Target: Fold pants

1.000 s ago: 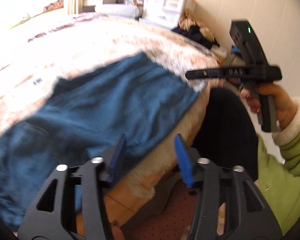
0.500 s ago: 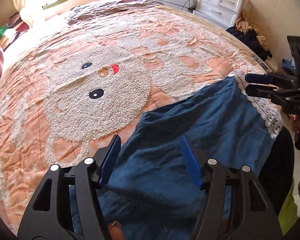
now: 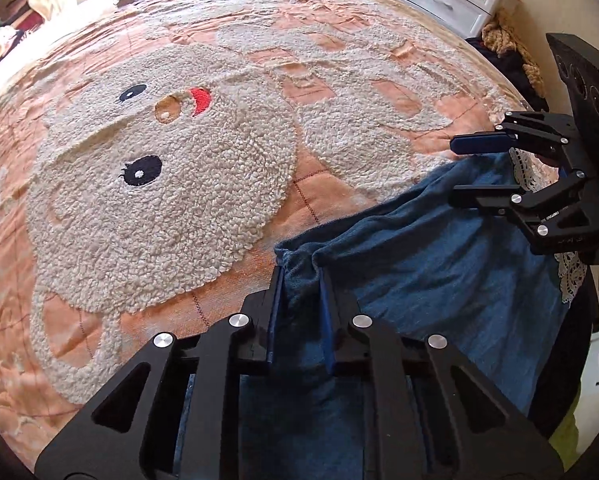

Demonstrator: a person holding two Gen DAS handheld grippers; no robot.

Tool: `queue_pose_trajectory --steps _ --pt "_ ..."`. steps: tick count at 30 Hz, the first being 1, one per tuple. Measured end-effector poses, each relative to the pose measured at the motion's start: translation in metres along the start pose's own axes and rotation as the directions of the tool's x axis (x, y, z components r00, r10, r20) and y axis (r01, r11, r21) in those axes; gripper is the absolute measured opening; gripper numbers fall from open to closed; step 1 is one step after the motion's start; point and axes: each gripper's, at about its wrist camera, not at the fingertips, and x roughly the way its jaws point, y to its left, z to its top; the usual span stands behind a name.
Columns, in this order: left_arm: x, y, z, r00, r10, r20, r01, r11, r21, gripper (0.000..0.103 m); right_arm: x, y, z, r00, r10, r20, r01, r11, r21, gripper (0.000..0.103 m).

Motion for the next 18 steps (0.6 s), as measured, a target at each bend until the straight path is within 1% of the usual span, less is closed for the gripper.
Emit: queue_pose_trajectory --steps 1,2,3,4,5,6,8,11,12,14,18 --pt "0.001 0.000 0.001 1.000 0.001 -0.001 -0.001 1.000 0.002 0.008 0.005 0.002 0.002 0.999 0.028 -0.019 -0.028 0.999 -0.018 0.037" --pt "0.001 0.000 0.002 1.000 0.004 0.003 -0.004 1.000 -0.003 0.007 0.010 0.003 0.003 0.997 0.059 -0.042 -0.060 0.998 -0.028 0.026" --pt "0.002 0.000 0.004 1.000 0.005 0.007 -0.005 1.000 -0.009 0.006 0.012 0.005 0.003 0.996 0.070 -0.058 -0.072 0.997 -0.040 0.021" --pt "0.002 0.001 0.006 1.000 0.007 0.017 -0.007 1.000 -0.017 0.006 0.013 0.009 0.003 0.995 0.070 -0.065 -0.075 0.995 -0.068 0.011" --pt "0.002 0.002 0.007 1.000 0.011 0.027 -0.011 1.000 -0.022 0.005 0.011 0.013 0.003 0.996 0.065 -0.061 -0.070 0.993 -0.090 0.007" --pt "0.001 0.002 0.009 0.999 0.019 0.037 -0.018 1.000 -0.022 0.004 0.008 0.015 0.003 0.997 0.051 -0.052 -0.056 0.993 -0.100 0.006" --pt "-0.002 0.001 0.012 0.998 0.030 0.063 -0.029 0.999 -0.017 0.003 0.000 0.013 0.005 0.999 0.032 -0.024 -0.034 0.997 -0.076 0.004" --pt "-0.001 0.000 0.019 0.995 0.052 0.085 -0.051 0.999 -0.005 0.002 -0.010 0.007 0.012 0.999 -0.004 0.033 0.006 0.999 -0.052 0.003" --pt "0.002 0.001 0.021 0.995 0.051 0.082 -0.051 0.999 -0.007 0.002 -0.009 0.003 0.014 1.000 -0.001 0.031 0.002 1.000 -0.029 0.003" --pt "0.006 0.003 0.024 0.994 0.059 0.088 -0.057 0.998 -0.016 0.002 0.000 -0.003 0.017 0.999 -0.036 0.026 0.036 0.999 -0.011 0.003" --pt "0.014 0.006 0.021 0.994 0.059 0.094 -0.056 0.998 -0.026 0.002 0.026 -0.008 0.012 0.999 -0.046 -0.005 0.046 0.998 0.036 0.003"
